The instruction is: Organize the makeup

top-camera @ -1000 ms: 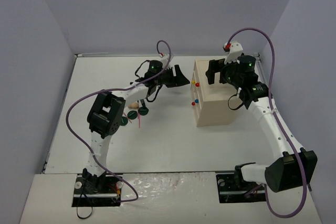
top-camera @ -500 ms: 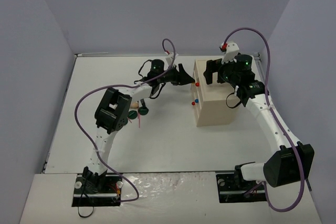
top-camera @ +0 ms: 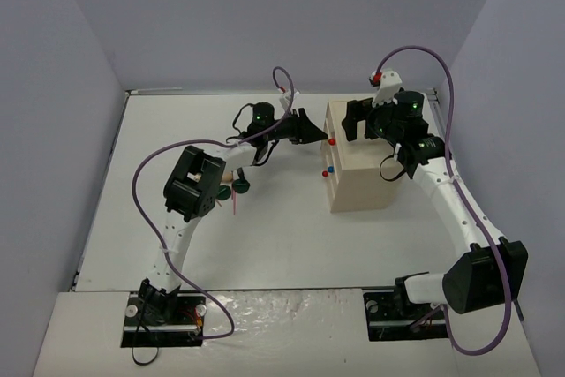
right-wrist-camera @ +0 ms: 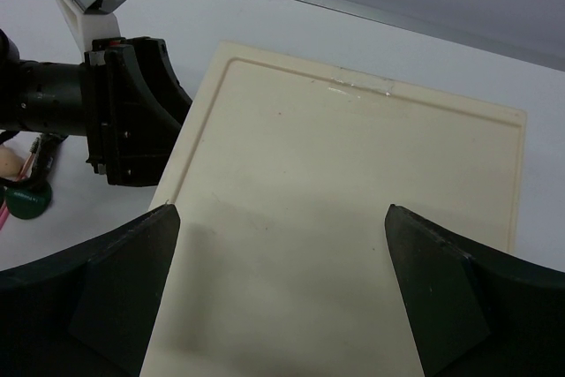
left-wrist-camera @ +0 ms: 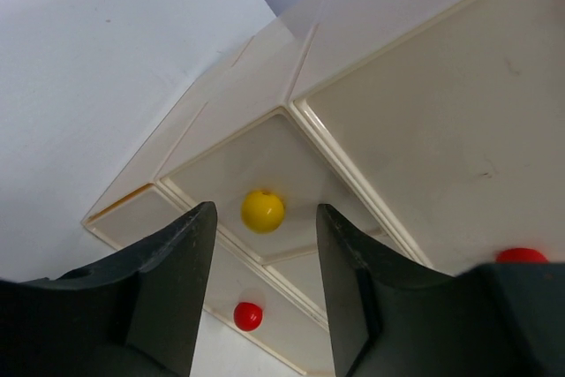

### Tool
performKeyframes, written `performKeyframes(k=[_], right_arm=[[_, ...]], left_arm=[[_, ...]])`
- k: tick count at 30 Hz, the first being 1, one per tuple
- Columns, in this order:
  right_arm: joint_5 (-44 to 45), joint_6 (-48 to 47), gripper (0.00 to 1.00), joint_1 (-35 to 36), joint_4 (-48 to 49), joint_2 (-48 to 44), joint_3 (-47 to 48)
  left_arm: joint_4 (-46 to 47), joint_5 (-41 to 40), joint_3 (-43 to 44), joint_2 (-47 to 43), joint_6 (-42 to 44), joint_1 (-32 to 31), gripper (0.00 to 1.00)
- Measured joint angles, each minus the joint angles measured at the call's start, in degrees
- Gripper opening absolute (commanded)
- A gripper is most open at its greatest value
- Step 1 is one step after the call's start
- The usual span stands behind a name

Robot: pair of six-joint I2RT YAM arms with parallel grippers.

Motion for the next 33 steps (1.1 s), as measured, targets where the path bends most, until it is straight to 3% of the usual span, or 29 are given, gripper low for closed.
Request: performKeyframes(k=[9, 13, 17, 20, 33], right_arm=[[-0.26, 0.02, 1.0, 0.73, 0.15, 0.12, 0.01], [-0.08, 0.02, 1.0, 1.33, 0.22, 0.15, 0.02], [1.12, 0.01, 1.0, 2.94, 0.31, 0.6, 0.12], [2.53, -0.04, 1.0, 4.49, 0.32, 1.41, 0.3], [17.77, -1.26, 1.0, 9.73, 1.89, 4.87, 0.8]], left_arm=[[4.66, 1.74, 0.57, 1.54, -3.48, 0.16, 0.32], [4.76, 1.62, 0.48, 1.57, -3.8, 0.2, 0.22], [5.07, 1.42, 0.02, 1.64, -4.3, 0.31, 0.05], [5.17, 1.4, -0.04, 1.64, -4.49, 0.34, 0.01], [5.97, 1.09, -0.75, 1.62, -4.81, 0.63, 0.0]])
